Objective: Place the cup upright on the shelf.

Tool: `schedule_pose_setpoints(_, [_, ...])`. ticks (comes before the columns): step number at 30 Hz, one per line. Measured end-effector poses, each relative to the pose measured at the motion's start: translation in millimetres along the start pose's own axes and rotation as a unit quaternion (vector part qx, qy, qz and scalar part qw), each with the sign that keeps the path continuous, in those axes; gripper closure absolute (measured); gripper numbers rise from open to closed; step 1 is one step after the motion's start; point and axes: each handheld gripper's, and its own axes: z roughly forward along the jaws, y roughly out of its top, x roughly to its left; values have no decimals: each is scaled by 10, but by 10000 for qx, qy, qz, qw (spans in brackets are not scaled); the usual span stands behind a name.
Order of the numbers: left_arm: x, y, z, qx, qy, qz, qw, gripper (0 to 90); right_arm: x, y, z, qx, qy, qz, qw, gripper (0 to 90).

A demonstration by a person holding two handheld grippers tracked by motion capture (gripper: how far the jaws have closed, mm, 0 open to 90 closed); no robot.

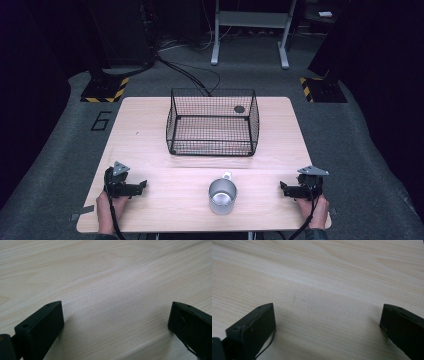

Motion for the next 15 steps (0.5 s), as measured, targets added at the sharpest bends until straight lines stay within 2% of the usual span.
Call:
schedule_pose_setpoints(12, [-3, -3, 5, -39, 10, -9, 10000, 3, 0, -1, 0, -6, 40, -78, 10000, 0])
schedule_pose_setpoints(15, [-3, -3, 5, -39, 11, -7, 10000, 4, 9, -3, -1, -42, 57, -14, 10000, 0])
